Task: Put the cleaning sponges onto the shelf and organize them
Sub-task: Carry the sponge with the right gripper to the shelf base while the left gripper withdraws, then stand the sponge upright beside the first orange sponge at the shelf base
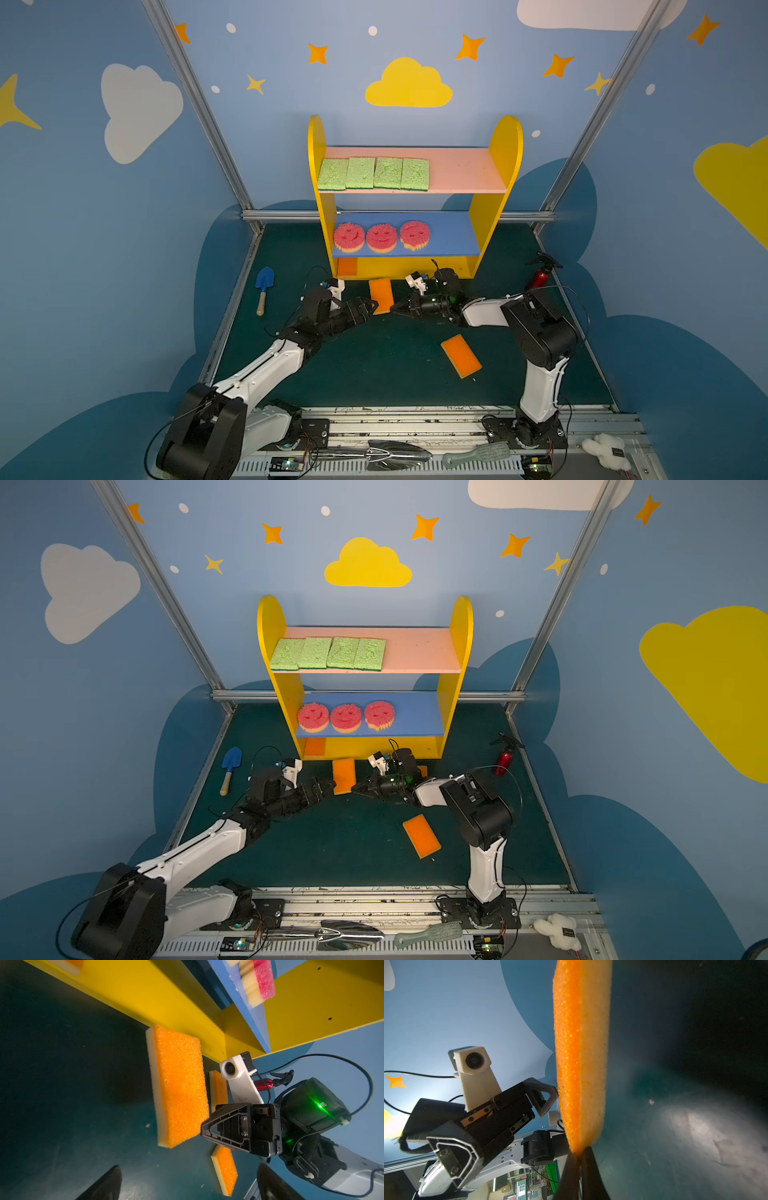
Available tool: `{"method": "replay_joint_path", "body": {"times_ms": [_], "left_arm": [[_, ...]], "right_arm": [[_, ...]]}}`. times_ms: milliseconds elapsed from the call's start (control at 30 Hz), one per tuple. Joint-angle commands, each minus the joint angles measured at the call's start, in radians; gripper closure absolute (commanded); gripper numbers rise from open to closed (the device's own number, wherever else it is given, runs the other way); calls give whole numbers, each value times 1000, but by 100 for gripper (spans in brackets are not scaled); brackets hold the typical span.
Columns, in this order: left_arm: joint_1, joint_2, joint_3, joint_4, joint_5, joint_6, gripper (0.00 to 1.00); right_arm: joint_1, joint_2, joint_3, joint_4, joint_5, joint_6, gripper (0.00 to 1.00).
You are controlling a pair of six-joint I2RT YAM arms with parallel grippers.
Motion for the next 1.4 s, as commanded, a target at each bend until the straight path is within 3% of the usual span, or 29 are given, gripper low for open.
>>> {"method": "replay_joint_path", "body": {"times_ms": [0,267,500,1367], "left_arm": [[9,-70,-48,-81,-89,42,0],[34,-263,-161,-160,-192,69,0],[60,-379,-204,-216,-206,91,0],[82,-452,-263,-234,-195,108,0]], "right_arm": [[-5,67,45,148,-22,65,97],[-6,181,172,181,-23,99,99],[-5,255,292,149,-6,119,99],[-44,499,669,-62,45,93,99]]}}
